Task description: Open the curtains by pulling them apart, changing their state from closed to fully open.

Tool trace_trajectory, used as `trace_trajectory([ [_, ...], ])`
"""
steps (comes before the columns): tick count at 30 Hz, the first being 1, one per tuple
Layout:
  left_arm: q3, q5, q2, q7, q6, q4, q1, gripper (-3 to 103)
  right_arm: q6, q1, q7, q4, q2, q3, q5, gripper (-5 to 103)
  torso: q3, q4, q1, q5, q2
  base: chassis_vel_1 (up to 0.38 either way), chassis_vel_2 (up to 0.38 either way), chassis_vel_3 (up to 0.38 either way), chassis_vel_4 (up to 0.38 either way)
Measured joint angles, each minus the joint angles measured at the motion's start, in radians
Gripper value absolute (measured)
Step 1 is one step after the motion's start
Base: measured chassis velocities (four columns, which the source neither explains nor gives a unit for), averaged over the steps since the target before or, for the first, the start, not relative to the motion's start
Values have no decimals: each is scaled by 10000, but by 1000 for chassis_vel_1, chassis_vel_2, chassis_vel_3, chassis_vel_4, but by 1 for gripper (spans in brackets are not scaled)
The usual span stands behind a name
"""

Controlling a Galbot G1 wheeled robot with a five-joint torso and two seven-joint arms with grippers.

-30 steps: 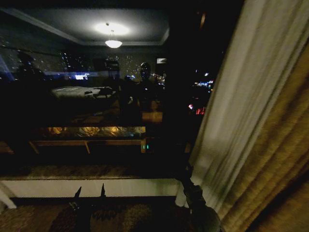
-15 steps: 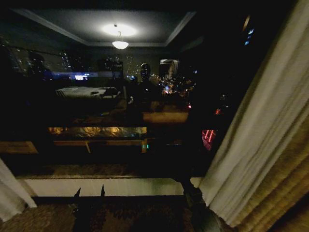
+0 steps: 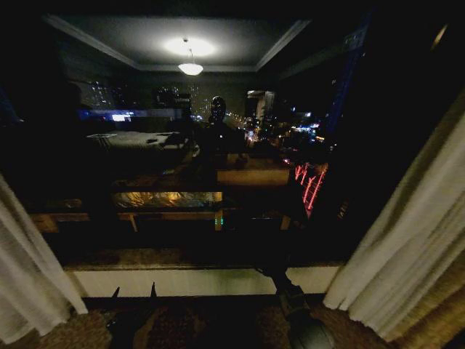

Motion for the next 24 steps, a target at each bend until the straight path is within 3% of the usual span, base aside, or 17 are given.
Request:
trace_trajectory([
  [24, 62, 192, -195, -32, 6, -7, 1, 100, 161, 156, 15, -16, -246, -2, 50, 100, -1, 1, 0, -5, 2, 303, 405, -300, -400],
])
